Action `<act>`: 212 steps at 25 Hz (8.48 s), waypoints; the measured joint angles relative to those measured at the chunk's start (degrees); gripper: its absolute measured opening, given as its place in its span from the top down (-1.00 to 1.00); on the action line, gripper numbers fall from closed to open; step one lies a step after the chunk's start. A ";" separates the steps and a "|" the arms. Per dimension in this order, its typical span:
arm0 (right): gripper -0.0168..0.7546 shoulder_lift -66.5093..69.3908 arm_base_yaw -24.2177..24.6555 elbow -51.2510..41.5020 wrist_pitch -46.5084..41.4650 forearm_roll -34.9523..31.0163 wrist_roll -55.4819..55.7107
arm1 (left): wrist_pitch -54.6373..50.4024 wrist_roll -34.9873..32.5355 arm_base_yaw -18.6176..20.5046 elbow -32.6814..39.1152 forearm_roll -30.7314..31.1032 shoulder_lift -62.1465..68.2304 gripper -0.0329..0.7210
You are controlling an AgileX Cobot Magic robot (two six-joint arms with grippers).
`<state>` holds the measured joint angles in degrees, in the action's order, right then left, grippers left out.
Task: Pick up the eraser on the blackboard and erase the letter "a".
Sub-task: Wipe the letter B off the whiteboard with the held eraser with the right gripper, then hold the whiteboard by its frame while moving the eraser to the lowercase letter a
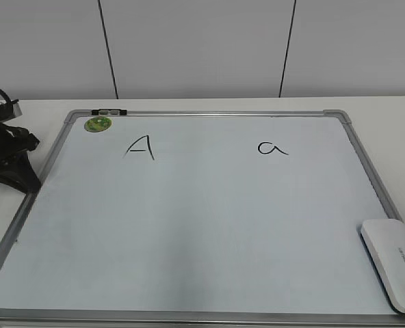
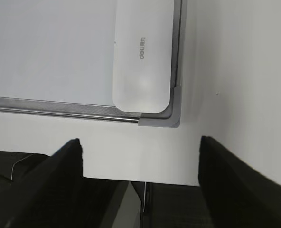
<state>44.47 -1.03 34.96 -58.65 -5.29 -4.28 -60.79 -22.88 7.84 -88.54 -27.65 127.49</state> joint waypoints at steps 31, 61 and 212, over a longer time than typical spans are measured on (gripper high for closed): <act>-0.71 43.38 -4.23 8.62 15.38 2.31 3.68 | -0.12 0.00 0.00 0.00 0.12 0.00 0.81; -0.66 50.98 -4.23 15.12 9.48 3.39 4.79 | -0.01 0.00 0.00 0.00 0.24 0.00 0.81; -0.41 96.93 -8.16 90.50 -9.51 4.60 -1.58 | 0.28 0.00 0.00 0.00 -0.31 0.00 0.81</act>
<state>141.40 -9.19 125.46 -68.16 -0.68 -5.86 -60.51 -22.88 7.84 -88.54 -27.96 127.49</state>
